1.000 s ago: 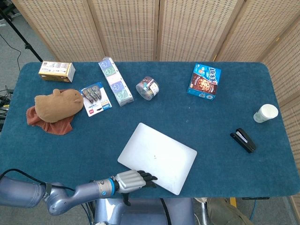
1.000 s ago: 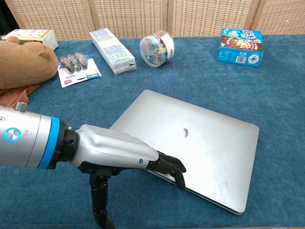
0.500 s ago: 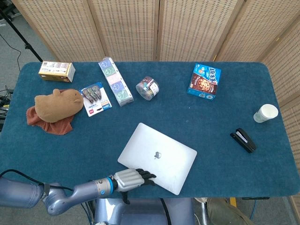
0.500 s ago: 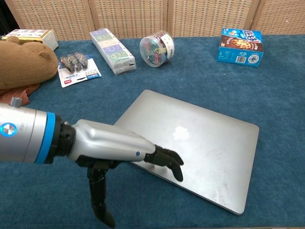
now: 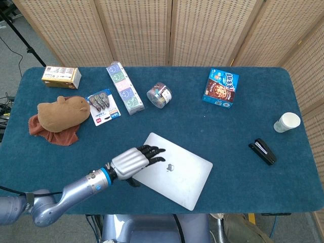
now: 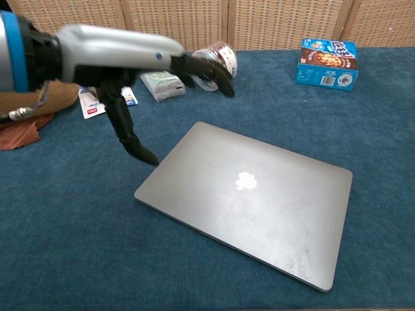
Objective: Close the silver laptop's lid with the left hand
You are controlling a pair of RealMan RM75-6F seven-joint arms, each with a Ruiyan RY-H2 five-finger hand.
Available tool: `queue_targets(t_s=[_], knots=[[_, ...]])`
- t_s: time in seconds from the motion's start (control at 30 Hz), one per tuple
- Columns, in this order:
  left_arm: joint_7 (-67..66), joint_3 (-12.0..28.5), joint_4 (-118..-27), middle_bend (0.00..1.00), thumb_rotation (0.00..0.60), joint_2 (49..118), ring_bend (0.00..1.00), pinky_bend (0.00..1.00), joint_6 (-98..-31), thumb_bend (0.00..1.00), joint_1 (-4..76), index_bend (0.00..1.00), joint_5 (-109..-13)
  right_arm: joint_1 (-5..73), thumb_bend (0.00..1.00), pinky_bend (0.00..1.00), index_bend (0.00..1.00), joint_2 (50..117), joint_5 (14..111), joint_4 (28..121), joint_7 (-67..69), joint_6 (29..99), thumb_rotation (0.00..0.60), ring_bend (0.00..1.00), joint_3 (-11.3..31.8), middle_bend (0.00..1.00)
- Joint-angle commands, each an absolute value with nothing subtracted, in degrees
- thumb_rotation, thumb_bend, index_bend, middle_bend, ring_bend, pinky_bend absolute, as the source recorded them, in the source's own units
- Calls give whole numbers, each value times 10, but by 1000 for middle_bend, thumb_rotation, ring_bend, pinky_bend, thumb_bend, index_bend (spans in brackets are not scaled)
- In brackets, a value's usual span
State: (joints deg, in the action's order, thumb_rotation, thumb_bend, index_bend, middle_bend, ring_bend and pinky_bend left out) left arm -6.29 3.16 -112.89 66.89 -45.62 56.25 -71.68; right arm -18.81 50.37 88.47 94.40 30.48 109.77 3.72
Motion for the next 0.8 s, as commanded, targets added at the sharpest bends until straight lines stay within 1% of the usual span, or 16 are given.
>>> queue_targets(t_s=[0.03, 0.1, 0.33, 0.53, 0.7, 0.8], knots=[[-54, 14, -1175, 16, 600, 611, 45, 108, -570, 122, 471, 153, -740, -179, 192, 0, 0, 505, 889, 945, 303, 1086, 600, 0, 38, 0], [-25, -7, -1177, 16, 600, 604, 48, 108, -630, 122, 416, 152, -763, -170, 192, 0, 0, 506, 894, 947, 297, 1075, 600, 0, 38, 0], [39, -54, -1145, 16, 600, 601, 62, 108, -735, 122, 314, 161, -834, -150, 192, 0, 0, 509, 905, 956, 275, 1052, 600, 0, 37, 0], [107, -83, -1113, 22, 600, 600, 72, 108, -815, 121, 235, 175, -887, -134, 192, 0, 0, 511, 917, 966, 256, 1037, 600, 0, 37, 0], [121, -95, -1091, 36, 600, 612, 84, 108, -881, 122, 174, 193, -913, -121, 192, 0, 0, 513, 924, 972, 244, 1027, 600, 0, 38, 0], [126, -104, -1094, 52, 600, 618, 97, 108, -914, 121, 138, 219, -921, -113, 191, 0, 0, 514, 930, 977, 237, 1020, 600, 0, 38, 0]])
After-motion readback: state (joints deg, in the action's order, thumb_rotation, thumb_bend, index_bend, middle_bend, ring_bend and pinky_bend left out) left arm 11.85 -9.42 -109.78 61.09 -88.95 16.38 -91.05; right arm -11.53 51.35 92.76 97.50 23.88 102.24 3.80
